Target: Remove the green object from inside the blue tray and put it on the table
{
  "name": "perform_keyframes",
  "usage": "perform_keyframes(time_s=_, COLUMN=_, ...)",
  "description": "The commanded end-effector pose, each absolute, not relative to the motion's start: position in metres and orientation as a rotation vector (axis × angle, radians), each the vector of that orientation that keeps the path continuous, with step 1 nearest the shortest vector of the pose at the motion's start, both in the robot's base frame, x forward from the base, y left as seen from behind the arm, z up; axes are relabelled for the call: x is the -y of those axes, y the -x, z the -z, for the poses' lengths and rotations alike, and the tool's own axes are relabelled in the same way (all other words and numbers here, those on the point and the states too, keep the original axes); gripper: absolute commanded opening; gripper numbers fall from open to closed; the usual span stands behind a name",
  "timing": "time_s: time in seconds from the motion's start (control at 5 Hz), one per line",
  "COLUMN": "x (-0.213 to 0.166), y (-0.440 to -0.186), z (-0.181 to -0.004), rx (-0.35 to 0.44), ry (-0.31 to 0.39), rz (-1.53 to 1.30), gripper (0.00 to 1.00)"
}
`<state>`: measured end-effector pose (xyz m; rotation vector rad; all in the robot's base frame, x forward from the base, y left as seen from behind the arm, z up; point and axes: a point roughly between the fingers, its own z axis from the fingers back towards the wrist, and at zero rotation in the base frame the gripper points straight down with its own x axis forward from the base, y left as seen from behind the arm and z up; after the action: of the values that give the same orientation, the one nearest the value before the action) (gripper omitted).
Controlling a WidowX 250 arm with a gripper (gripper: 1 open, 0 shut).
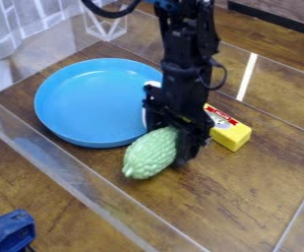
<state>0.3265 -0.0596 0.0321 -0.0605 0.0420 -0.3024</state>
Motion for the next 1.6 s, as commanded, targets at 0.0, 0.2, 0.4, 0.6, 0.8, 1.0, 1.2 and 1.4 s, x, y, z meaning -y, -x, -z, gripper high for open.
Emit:
perform_keyframes(time_s=0.0, x=0.041, y=-0.344, z=-0.053, rx=0.048, ry=0.060, rz=0.251, gripper=0.00)
perform_keyframes(time_s=0.2, x=0.034, y=-0.349, z=-0.048, rx=0.058, ry=0.062, rz=0.228, gripper=0.00)
perform_keyframes(time_s=0.4, x=0.048, y=-0.356, z=-0.050, rx=0.062, ry=0.065, rz=0.148, gripper=0.00)
perform_keyframes(time_s=0.6, x=0.063, y=-0.361, z=-0.051, rx=0.066, ry=0.067, rz=0.068, gripper=0.00)
perform_keyframes(time_s=0.8, x=0.075, y=-0.362, z=-0.053, rx=0.067, ry=0.062, rz=-0.008, gripper=0.00)
perform_keyframes(time_s=1.0, x=0.080, y=-0.350, z=-0.055, rx=0.064, ry=0.054, rz=-0.028, gripper=0.00)
perform_keyframes(time_s=1.2, x=0.083, y=-0.341, z=-0.062, rx=0.075, ry=0.029, rz=-0.038, gripper=0.00)
perform_keyframes(time_s=1.4, x=0.092, y=-0.346, z=-0.071, rx=0.077, ry=0.026, rz=-0.059, gripper=0.00)
